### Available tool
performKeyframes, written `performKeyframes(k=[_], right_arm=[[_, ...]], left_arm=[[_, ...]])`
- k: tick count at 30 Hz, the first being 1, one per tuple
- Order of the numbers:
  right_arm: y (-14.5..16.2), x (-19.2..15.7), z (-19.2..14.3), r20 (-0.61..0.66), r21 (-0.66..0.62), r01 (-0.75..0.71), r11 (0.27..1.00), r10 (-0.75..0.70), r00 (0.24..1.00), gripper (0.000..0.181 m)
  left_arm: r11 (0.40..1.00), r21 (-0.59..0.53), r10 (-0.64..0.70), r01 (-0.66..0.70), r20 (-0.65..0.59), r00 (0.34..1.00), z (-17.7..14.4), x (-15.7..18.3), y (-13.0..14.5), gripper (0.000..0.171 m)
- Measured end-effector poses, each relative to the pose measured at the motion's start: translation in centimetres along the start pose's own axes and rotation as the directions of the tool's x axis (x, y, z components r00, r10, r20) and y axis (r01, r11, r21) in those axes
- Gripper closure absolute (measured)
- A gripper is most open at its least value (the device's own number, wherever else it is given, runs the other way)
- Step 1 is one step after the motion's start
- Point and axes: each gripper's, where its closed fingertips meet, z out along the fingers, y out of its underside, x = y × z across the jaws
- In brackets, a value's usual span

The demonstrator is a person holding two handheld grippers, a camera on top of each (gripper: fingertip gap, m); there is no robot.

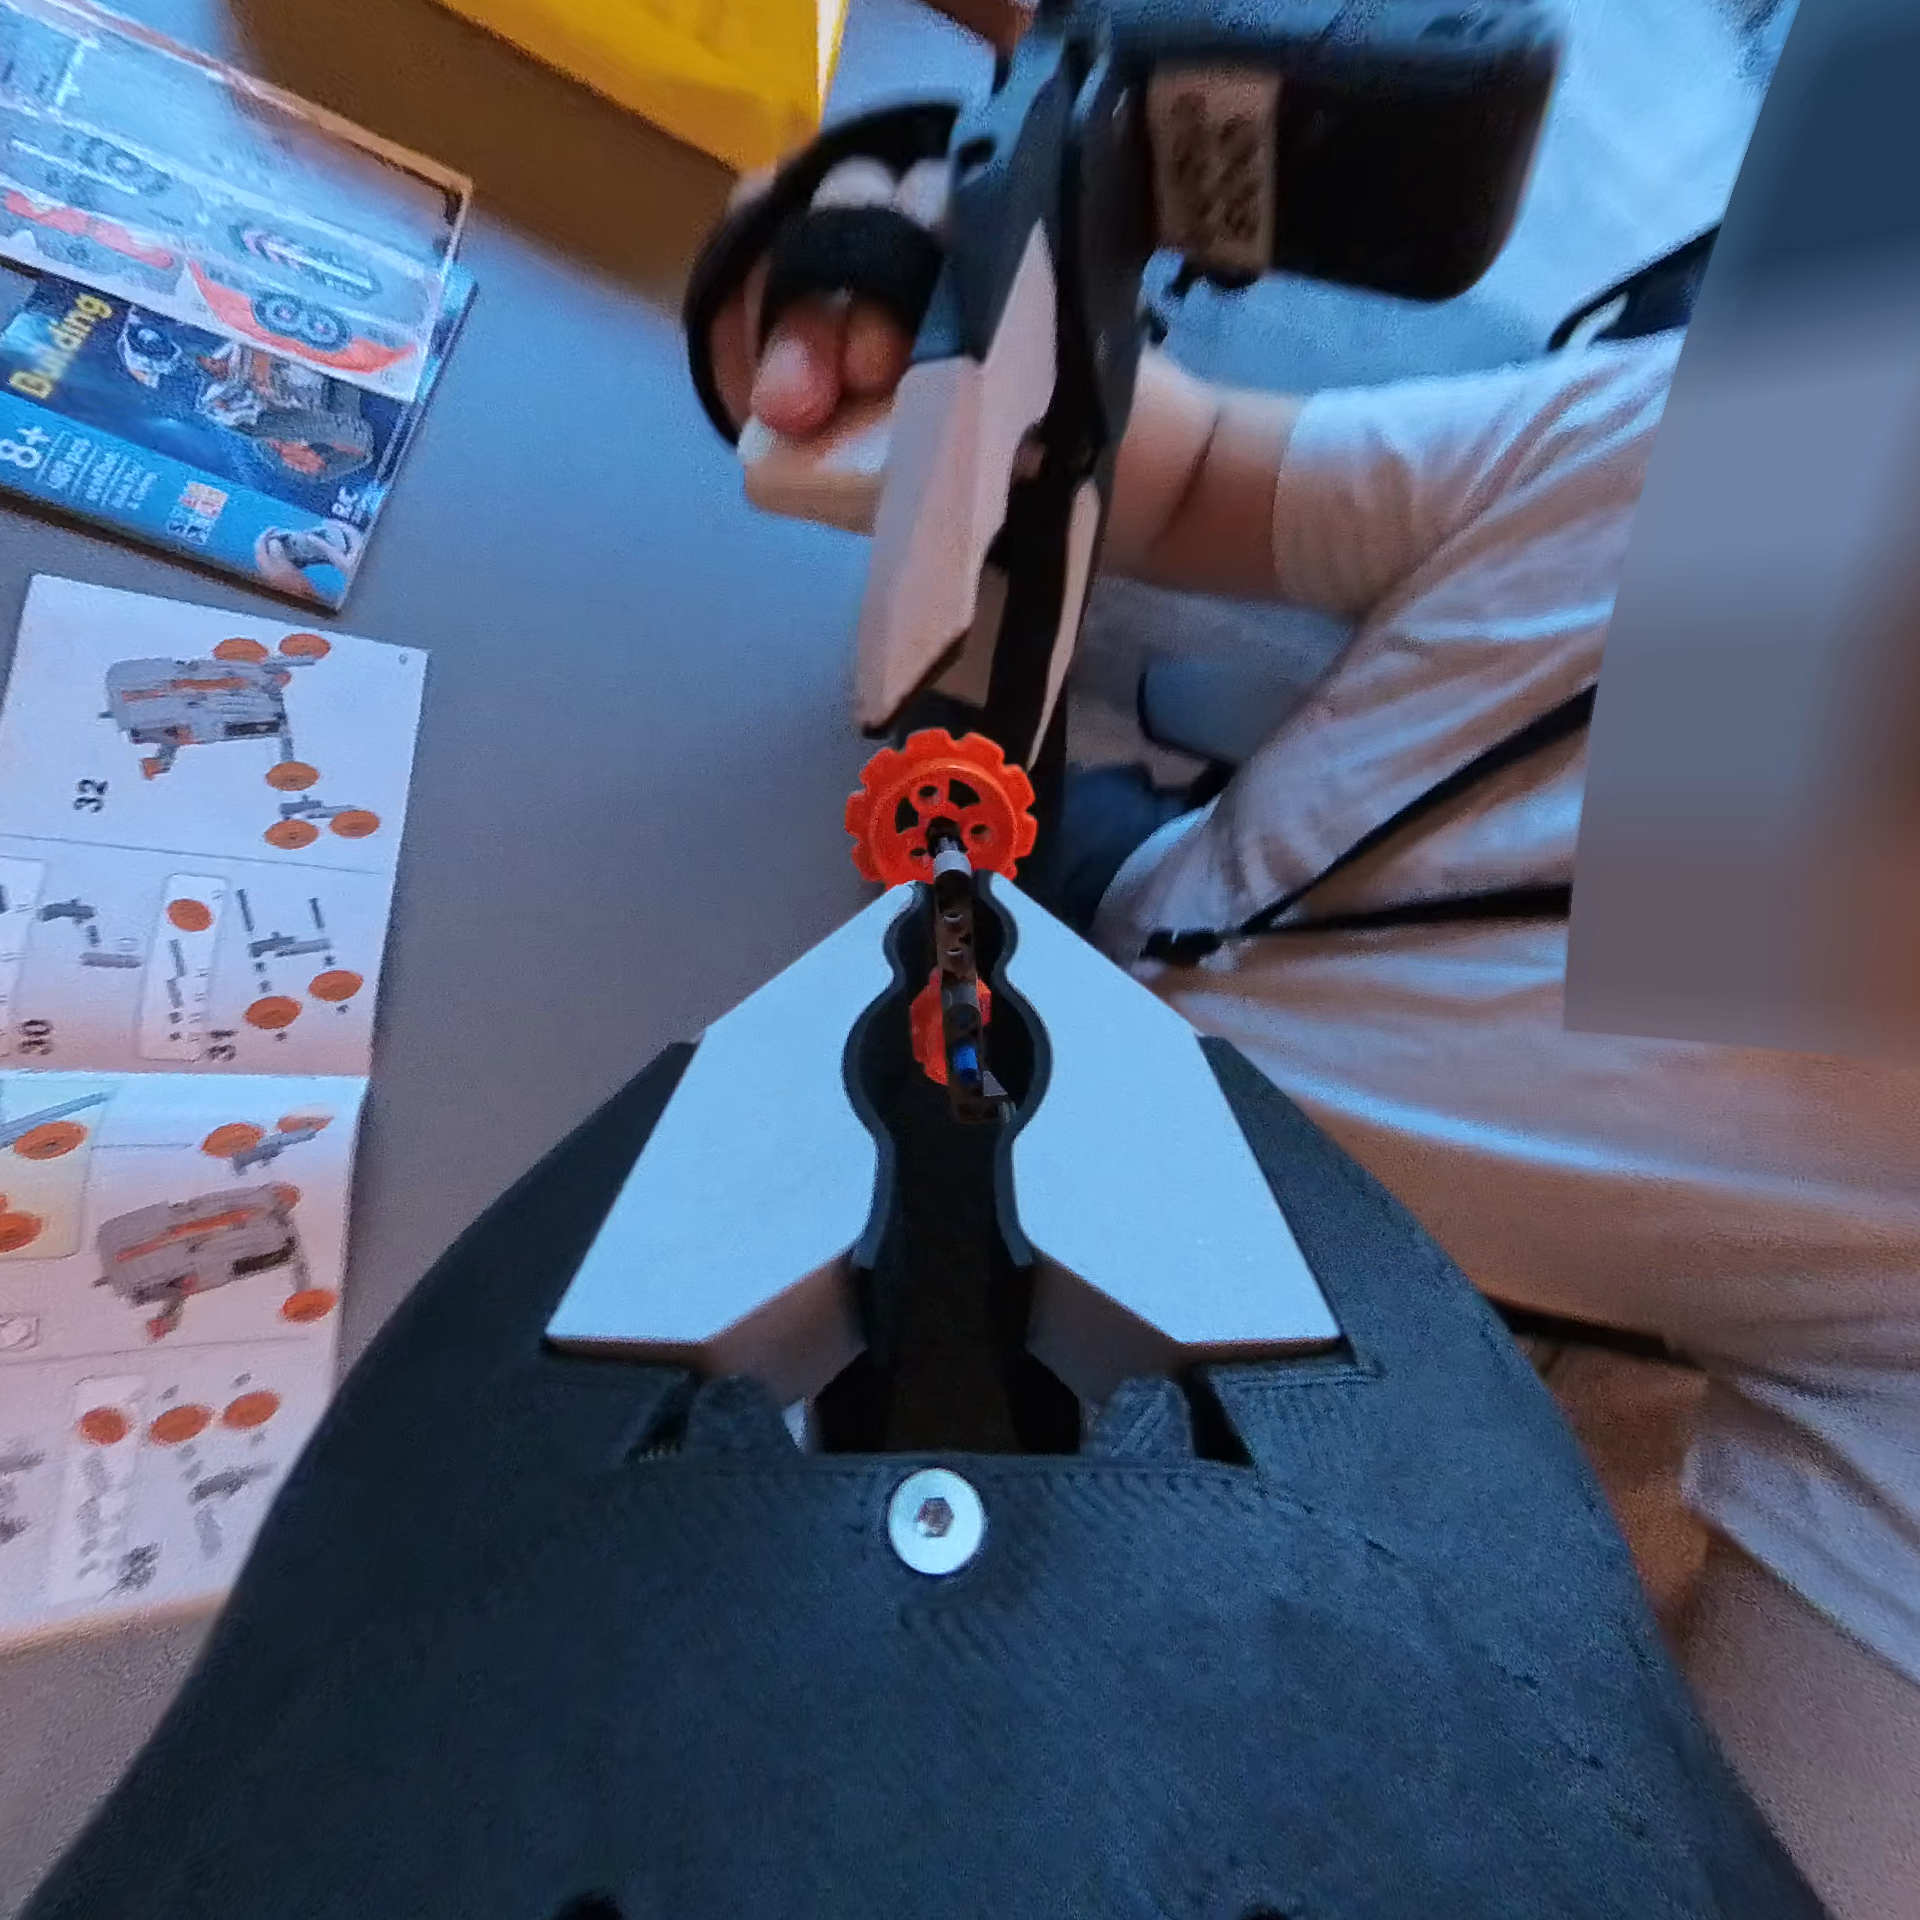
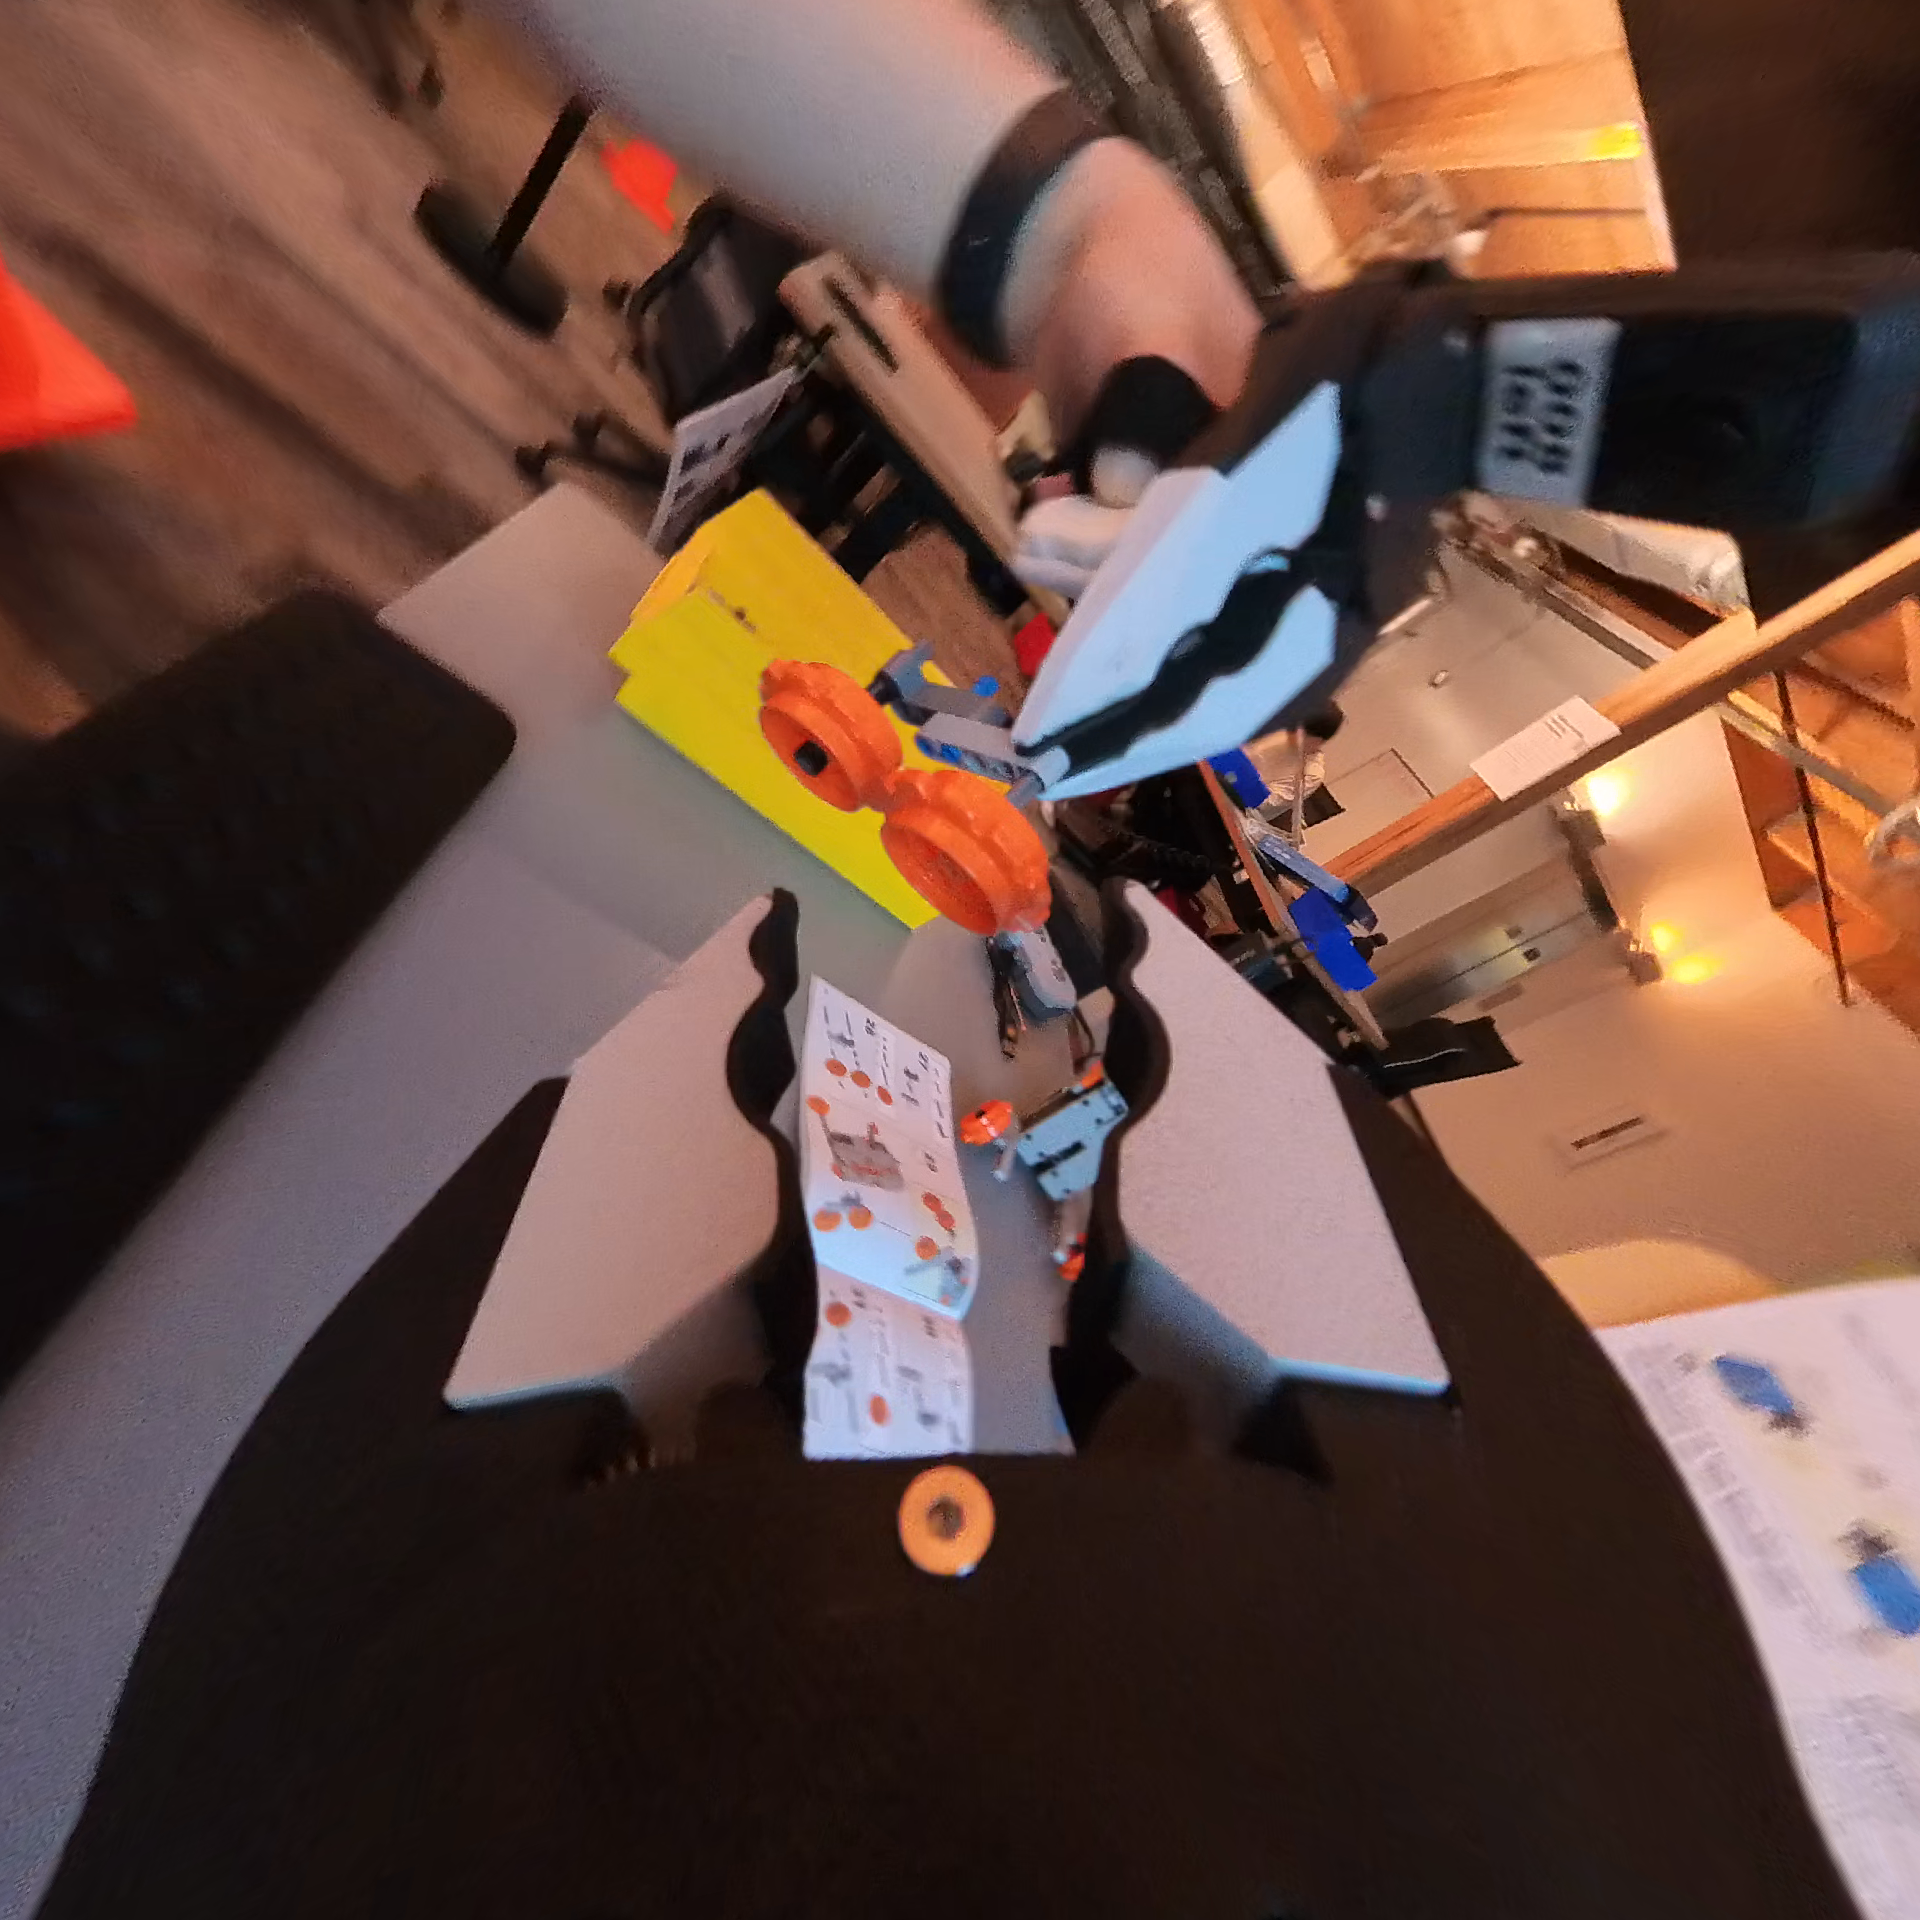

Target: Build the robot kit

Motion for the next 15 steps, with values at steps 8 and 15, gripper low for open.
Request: performKeyframes(k=[8,15], right_arm=[[-4.2,2.4,-1.3,0.137,-0.023,-0.146,0.989,0.148,0.980,0.125],[-1.0,0.9,-1.0,0.119,-0.056,-0.541,0.839,0.543,0.831,0.138]], left_arm=[[0.957,-0.287,0.073,-0.039,0.108,0.991,0.1,1.6,-0.6,0.167],[0.973,-0.230,0.039,0.014,0.222,0.974,1.9,-0.4,-0.5,0.167]])
